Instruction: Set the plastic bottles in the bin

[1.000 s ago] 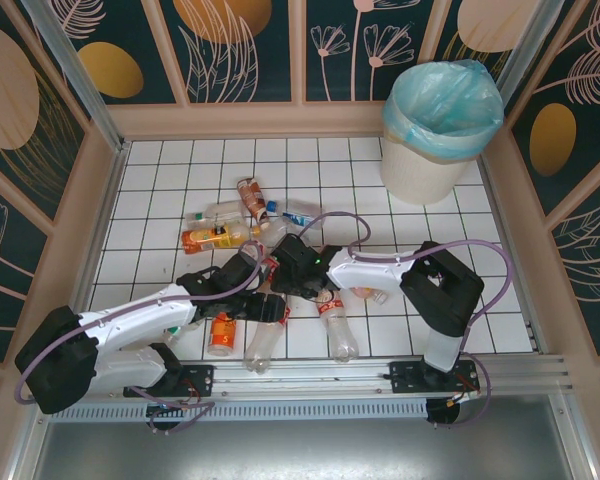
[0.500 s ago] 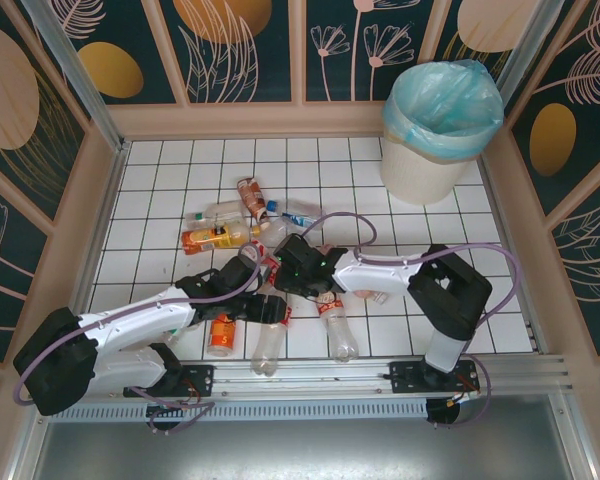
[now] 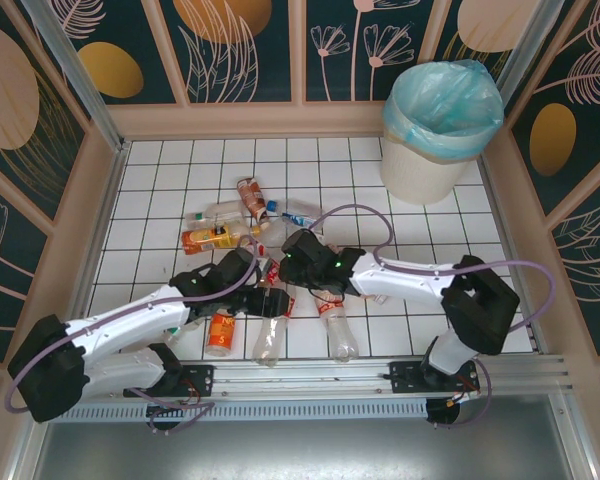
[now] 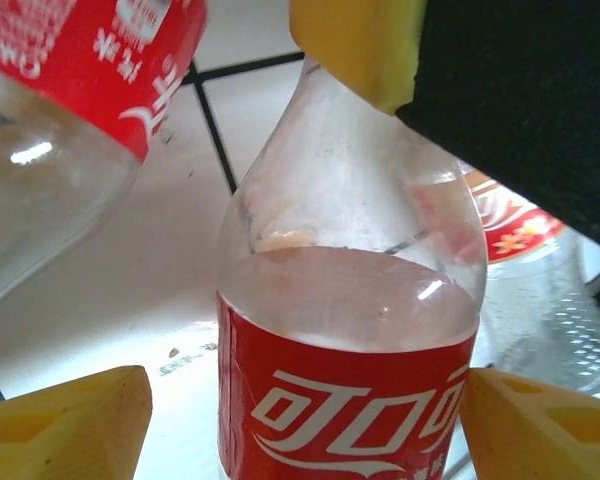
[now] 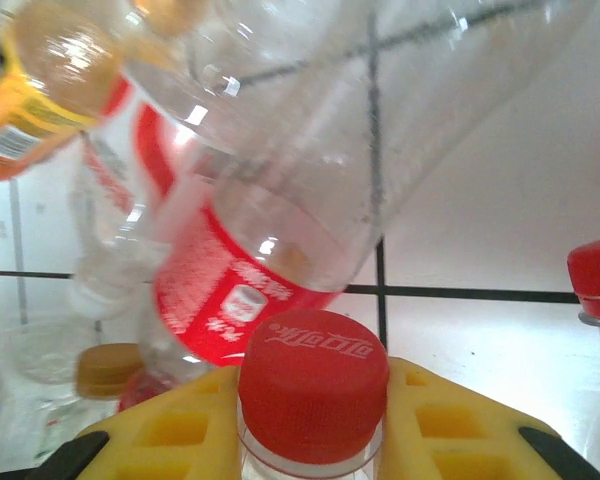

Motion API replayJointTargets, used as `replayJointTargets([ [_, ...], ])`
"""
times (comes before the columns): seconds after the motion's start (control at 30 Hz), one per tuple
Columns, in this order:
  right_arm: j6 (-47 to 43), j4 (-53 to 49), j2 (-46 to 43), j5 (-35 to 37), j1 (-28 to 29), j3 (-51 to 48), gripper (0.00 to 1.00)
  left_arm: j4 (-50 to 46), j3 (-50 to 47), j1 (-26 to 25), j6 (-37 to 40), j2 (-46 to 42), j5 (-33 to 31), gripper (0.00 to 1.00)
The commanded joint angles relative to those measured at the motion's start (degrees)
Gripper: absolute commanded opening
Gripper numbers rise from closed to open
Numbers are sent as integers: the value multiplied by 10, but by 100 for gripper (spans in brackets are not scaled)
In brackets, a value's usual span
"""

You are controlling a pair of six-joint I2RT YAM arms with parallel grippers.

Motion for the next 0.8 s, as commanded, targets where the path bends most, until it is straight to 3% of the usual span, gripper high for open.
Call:
replayJointTargets([
  [0.0,-31,2,-54,47,5,-16,0,-48,48,4,15,-35,-20,81],
  [0.2,-67,-6,-109,90,5,-11,0,-112,148,4,43,-48,-62,83],
  [0.47,-178,-11,-161,186,-1,60,0,-114,339,4,69,-16,-156,84],
  [0.63,-259,-34,-156,221,-8,159,0,-88,340,4,62,-57,-236,83],
  [0.77,-325,-34,-156,275,-9,218,0,-82,310,4,48,-104,-351,83],
])
